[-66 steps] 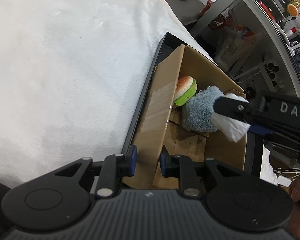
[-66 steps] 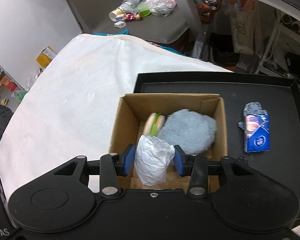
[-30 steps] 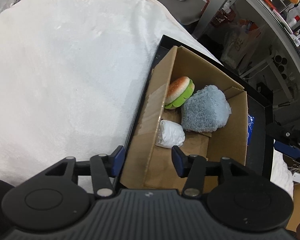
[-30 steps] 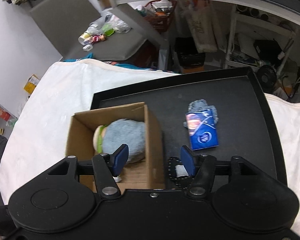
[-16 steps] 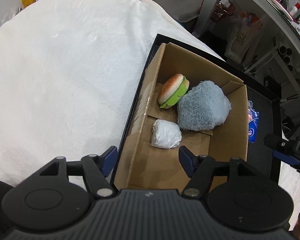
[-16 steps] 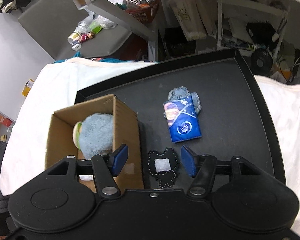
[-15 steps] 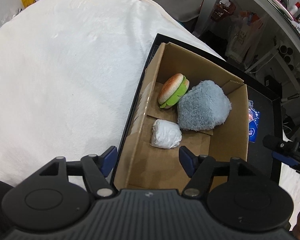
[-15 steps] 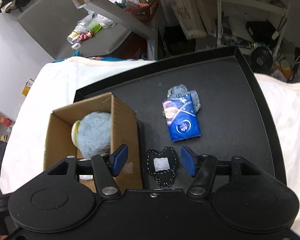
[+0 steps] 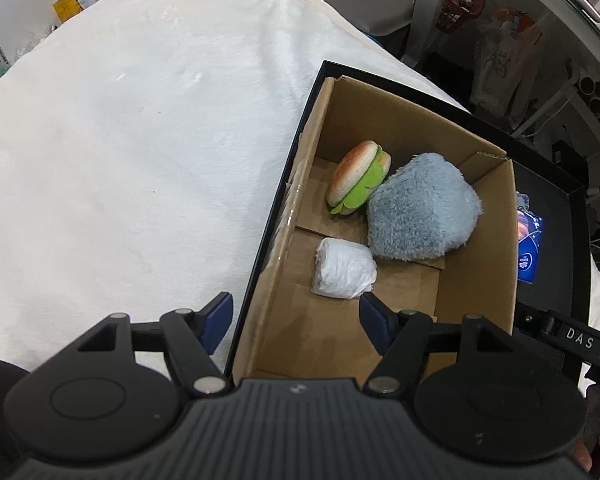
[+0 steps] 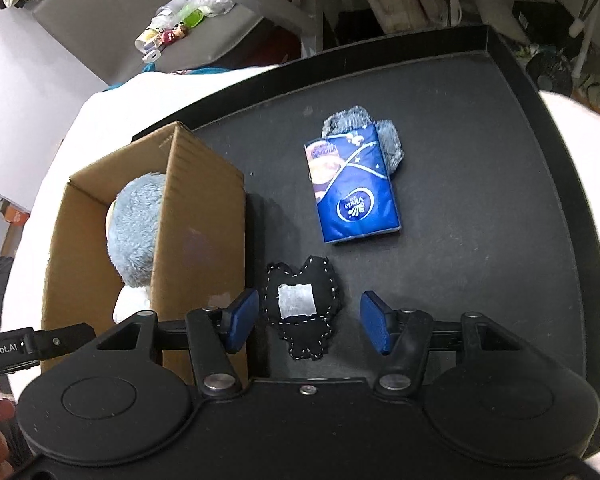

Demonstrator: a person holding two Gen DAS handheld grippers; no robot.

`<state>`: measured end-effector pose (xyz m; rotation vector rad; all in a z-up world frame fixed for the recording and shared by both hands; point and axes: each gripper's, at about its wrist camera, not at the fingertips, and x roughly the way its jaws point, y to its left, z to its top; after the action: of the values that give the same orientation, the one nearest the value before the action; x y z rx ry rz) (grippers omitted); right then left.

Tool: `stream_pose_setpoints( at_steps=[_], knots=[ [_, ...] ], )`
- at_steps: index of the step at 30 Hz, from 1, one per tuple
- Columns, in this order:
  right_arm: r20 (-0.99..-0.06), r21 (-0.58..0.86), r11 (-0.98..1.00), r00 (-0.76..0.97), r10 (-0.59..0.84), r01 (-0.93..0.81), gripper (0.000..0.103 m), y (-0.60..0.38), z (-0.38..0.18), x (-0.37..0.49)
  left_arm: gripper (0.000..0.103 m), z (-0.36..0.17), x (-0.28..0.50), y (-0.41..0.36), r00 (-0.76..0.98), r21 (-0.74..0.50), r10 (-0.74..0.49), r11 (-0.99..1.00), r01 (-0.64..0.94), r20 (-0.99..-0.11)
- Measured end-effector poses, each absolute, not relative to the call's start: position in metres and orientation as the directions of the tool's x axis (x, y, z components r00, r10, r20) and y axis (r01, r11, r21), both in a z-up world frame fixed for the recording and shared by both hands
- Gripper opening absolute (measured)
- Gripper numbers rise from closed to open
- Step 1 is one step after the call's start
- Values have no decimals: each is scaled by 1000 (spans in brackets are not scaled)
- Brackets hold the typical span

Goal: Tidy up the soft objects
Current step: 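Move the right tool to the black heart-shaped plush and grasp it, then carry the heart plush with the right tool into the box and release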

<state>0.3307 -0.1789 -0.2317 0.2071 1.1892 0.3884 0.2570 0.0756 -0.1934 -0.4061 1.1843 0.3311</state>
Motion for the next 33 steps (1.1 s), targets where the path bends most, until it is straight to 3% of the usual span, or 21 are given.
stream_pose_setpoints(
  at_steps=[15, 19, 23, 33],
  knots=[
    [-848, 437, 887, 260, 461, -148, 50, -185, -259, 344, 68, -198, 265, 66, 312, -78, 76, 888, -453, -947],
    [-851, 425, 890, 261, 456, -168, 31, -184, -259, 343, 68, -197, 264, 68, 309, -72, 83, 886, -457, -947],
    [-852, 423, 890, 259, 454, -170, 25, -186, -257, 341, 68, -195, 262, 68, 313, -73, 83, 886, -457, -946],
    [-849, 403, 903, 308, 430, -150, 24, -197, -229, 329, 68, -191, 255, 70, 334, -106, 58, 885, -454, -941]
  ],
)
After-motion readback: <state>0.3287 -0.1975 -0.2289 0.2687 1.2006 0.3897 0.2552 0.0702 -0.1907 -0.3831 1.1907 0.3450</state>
